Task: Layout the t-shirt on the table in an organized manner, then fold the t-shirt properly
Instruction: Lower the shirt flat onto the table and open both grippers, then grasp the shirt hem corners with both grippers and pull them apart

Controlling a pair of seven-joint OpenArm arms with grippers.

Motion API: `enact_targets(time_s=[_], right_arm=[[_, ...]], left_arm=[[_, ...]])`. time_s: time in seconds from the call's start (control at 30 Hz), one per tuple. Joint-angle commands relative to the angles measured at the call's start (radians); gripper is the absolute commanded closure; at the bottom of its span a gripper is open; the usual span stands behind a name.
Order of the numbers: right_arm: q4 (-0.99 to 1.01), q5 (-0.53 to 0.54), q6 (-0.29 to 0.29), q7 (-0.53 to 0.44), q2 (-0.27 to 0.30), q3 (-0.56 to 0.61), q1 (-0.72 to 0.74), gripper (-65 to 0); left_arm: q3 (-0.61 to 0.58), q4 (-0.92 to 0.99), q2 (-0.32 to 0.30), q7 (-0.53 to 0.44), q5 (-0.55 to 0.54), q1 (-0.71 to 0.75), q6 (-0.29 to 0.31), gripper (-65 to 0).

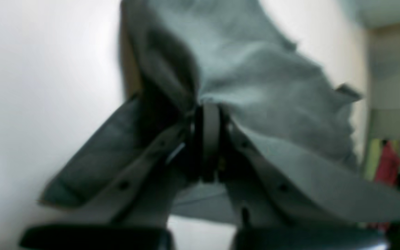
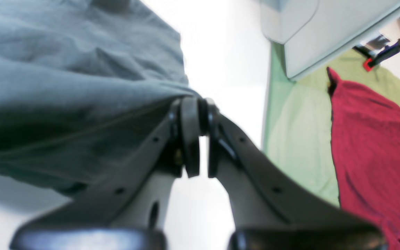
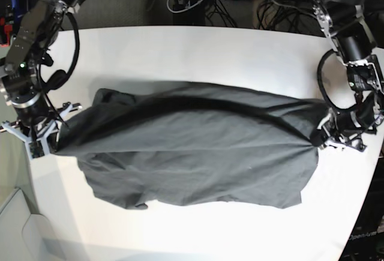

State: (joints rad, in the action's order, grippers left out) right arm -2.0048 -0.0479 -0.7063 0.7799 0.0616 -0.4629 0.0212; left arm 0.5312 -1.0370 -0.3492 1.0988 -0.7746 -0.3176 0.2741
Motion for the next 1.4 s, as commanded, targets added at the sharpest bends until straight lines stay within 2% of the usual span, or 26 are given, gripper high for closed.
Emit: enact_targets(time_s=[0.0, 0.17, 0.4, 0.67, 0.73, 0.9, 0.93, 1.0, 1.1, 1.17, 1.27, 1.33, 1.37], right_arm=[[-0.018, 0.004, 0.008, -0.026, 0.011, -0.006, 0.006, 0.0], [-0.02, 0.007, 0.008, -0.027, 0.05, -0.009, -0.045, 0.0], [-0.018, 0.001, 0.008, -0.027, 0.068, -0.004, -0.132, 0.0], [-0.017, 0.0, 0.008, -0.021, 0.085, -0.006, -0.137, -1.5], [-0.017, 0.0, 0.008, -0.021, 0.111, -0.004, -0.139, -6.0], [-0.017, 0.0, 0.008, -0.023, 0.148, -0.007, -0.14, -24.7], [-0.017, 0.0, 0.008, -0.024, 0.159, -0.007, -0.14, -27.1], [-0.017, 0.0, 0.008, -0.026, 0.166, -0.009, -0.134, -28.7], [-0.017, 0.004, 0.008, -0.029, 0.185, -0.043, -0.126, -28.5], [-0.014, 0.001, 0.008, -0.029, 0.186, -0.044, -0.073, -25.5], [0.051, 0.001, 0.008, -0.027, 0.162, -0.043, 0.024, -12.0], [0.141, 0.0, 0.008, -0.024, 0.129, -0.041, 0.116, -1.5], [0.21, 0.0, 0.008, -0.026, 0.119, -0.038, 0.156, 0.0]], left_arm=[[-0.029, 0.004, -0.038, 0.005, -0.024, -0.033, 0.007, -0.4], [-0.159, 0.025, -0.086, 0.028, -0.032, -0.025, 0.007, -0.4], [-0.171, 0.021, -0.107, 0.033, -0.033, -0.022, 0.007, -0.8], [-0.171, 0.011, -0.121, 0.034, -0.036, -0.024, 0.009, -2.2], [-0.173, -0.022, -0.121, 0.037, -0.036, -0.024, 0.009, -8.8], [-0.165, -0.119, -0.123, 0.132, -0.033, -0.022, 0.009, -35.6], [-0.164, -0.138, -0.123, 0.142, -0.035, -0.022, 0.009, -38.3], [-0.162, -0.179, -0.123, 0.162, -0.035, -0.012, 0.009, -39.3], [-0.133, -0.225, -0.135, 0.146, -0.033, 0.002, 0.009, -39.4], [-0.081, -0.233, -0.132, 0.108, -0.035, 0.002, 0.009, -39.4], [-0.047, -0.227, -0.12, 0.007, -0.032, -0.018, 0.004, -39.3], [-0.087, -0.214, -0.083, -0.075, -0.007, -0.058, 0.0, -38.3], [-0.119, -0.197, -0.066, -0.107, 0.011, -0.073, 0.0, -35.6]])
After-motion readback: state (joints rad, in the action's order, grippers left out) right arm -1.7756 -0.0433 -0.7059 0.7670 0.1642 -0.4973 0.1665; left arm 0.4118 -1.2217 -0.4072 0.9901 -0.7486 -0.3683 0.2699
